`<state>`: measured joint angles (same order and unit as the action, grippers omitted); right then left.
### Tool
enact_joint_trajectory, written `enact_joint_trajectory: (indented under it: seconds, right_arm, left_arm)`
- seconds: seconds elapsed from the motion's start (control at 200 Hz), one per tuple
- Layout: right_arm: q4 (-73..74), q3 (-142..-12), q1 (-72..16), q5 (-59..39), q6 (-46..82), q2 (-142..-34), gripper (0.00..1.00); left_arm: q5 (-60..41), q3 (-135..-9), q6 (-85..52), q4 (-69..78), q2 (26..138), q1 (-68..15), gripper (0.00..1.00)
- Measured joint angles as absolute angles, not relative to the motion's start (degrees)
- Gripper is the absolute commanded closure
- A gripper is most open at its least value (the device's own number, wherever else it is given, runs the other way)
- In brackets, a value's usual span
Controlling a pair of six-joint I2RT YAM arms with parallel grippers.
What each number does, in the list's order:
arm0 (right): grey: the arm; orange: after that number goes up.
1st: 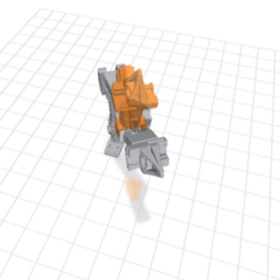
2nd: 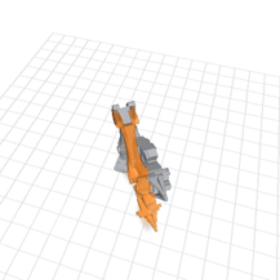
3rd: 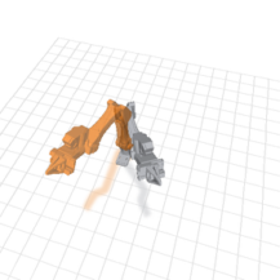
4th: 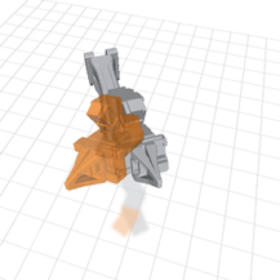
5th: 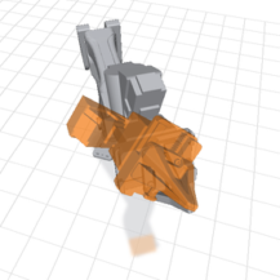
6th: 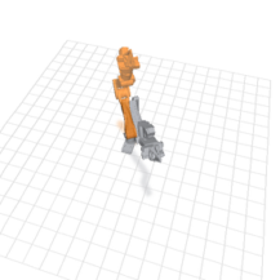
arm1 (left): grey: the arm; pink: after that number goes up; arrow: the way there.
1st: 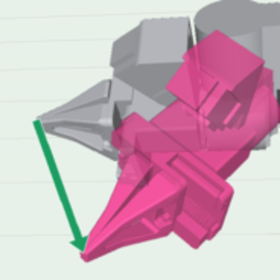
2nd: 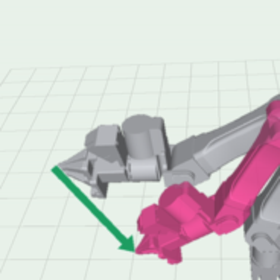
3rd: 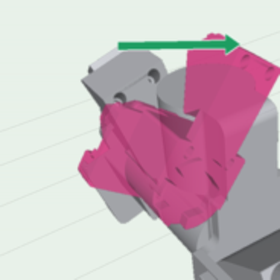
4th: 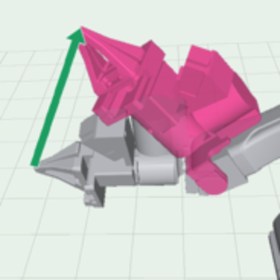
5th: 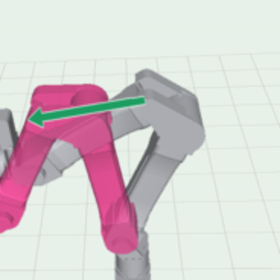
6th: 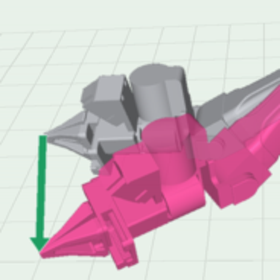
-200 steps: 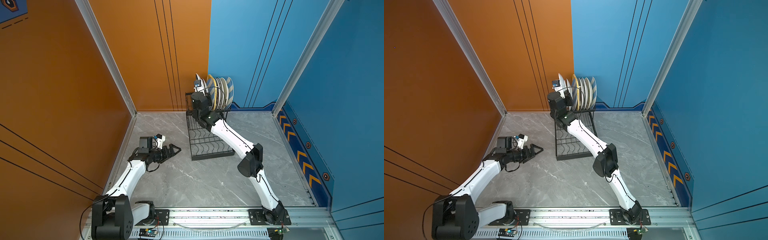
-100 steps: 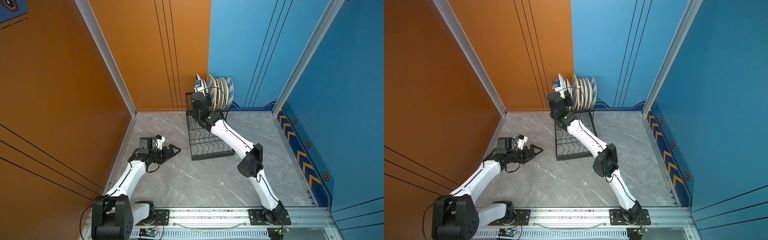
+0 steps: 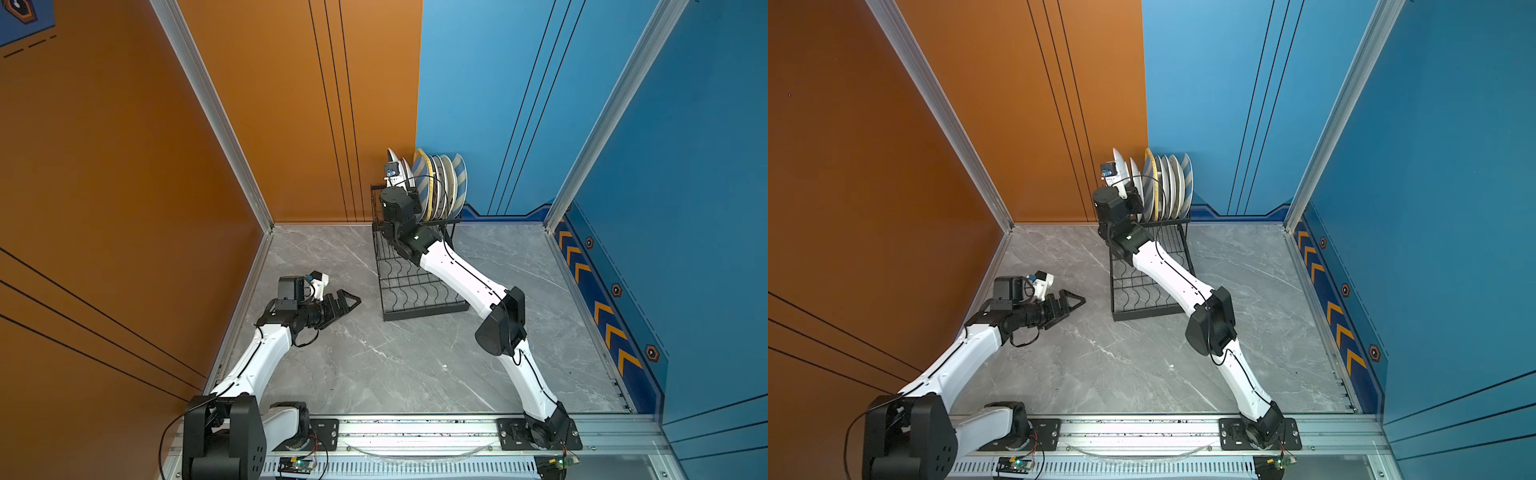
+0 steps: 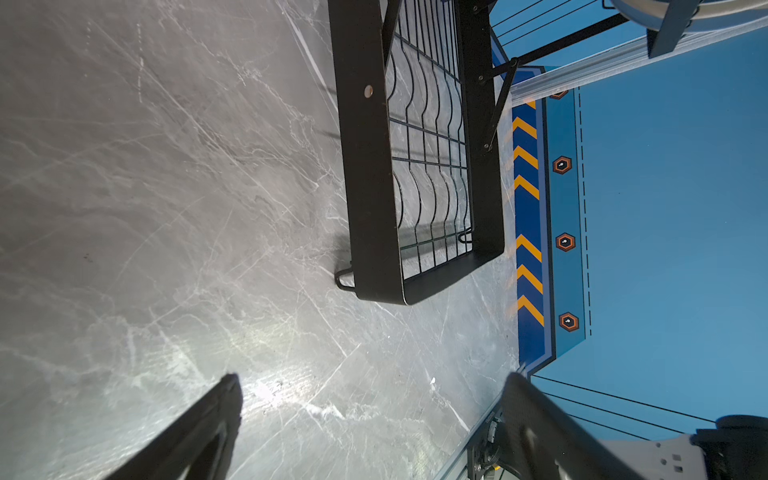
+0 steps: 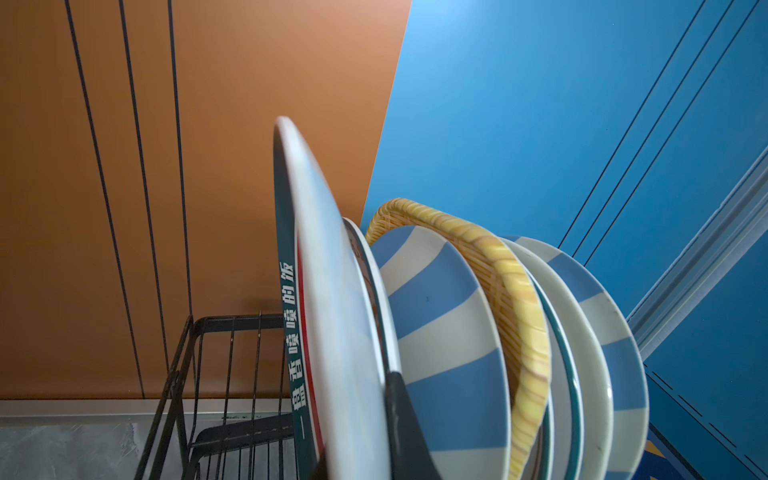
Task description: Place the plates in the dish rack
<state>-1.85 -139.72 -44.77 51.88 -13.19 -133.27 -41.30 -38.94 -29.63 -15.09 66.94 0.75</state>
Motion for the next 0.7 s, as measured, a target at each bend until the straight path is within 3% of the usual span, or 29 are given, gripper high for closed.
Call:
enact_joint_trajectory:
  seconds: [0.701]
  right_arm:
    - [7.25,-139.04,-49.58,51.66,-28.82,-133.27,1.00]
  left_arm:
    - [-41.34,-38.35,-30.04,-14.61,65.04,0.82,0.02]
